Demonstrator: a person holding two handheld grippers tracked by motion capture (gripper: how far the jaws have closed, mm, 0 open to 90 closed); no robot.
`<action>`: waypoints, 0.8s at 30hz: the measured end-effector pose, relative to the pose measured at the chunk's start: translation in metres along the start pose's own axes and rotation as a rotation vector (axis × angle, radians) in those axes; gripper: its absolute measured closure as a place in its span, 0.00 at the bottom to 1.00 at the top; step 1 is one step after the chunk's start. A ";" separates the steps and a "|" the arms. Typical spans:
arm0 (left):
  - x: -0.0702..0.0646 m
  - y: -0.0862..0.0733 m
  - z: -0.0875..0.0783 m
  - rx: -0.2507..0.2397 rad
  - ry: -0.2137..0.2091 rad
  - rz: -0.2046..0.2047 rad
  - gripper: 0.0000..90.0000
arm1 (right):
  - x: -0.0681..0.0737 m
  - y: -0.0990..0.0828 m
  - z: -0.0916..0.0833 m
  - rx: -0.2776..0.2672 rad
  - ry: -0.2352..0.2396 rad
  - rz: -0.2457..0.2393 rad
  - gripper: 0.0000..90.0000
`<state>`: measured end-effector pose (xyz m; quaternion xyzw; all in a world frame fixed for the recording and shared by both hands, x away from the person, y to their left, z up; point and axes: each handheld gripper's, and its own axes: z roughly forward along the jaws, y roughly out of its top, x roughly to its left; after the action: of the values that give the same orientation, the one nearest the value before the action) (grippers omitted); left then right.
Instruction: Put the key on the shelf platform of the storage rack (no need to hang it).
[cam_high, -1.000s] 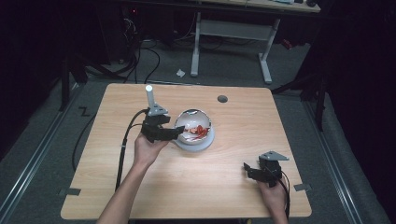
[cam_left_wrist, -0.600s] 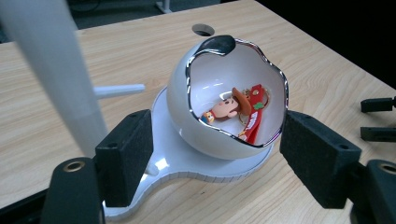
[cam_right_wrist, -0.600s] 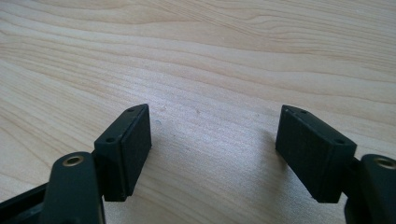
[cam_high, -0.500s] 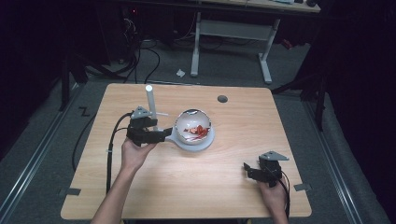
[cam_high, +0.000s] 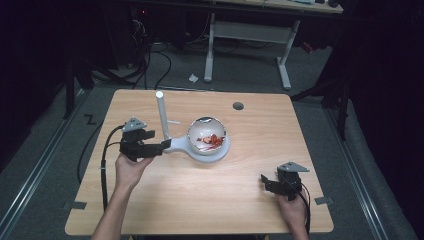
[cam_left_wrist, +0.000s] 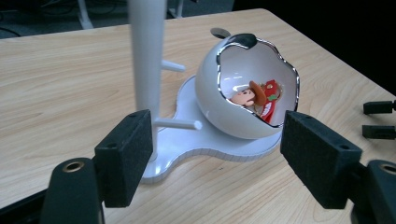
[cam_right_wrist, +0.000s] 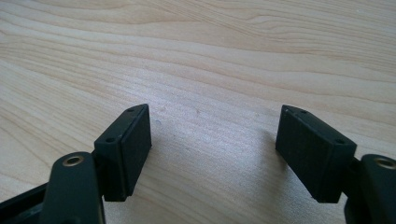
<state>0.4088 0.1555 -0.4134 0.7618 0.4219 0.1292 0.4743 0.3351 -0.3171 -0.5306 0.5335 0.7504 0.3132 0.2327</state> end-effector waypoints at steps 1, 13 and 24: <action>0.002 -0.001 -0.003 -0.005 0.005 -0.007 0.29 | 0.000 0.000 0.000 0.000 0.000 0.000 0.30; 0.018 -0.017 -0.031 -0.040 0.047 -0.052 0.28 | 0.000 0.000 0.000 0.000 0.000 0.000 0.30; 0.024 -0.031 -0.042 -0.041 0.074 -0.074 0.27 | 0.000 0.000 0.000 0.000 0.000 0.000 0.30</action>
<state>0.3825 0.2055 -0.4220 0.7305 0.4645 0.1480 0.4783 0.3351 -0.3171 -0.5306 0.5335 0.7504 0.3131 0.2328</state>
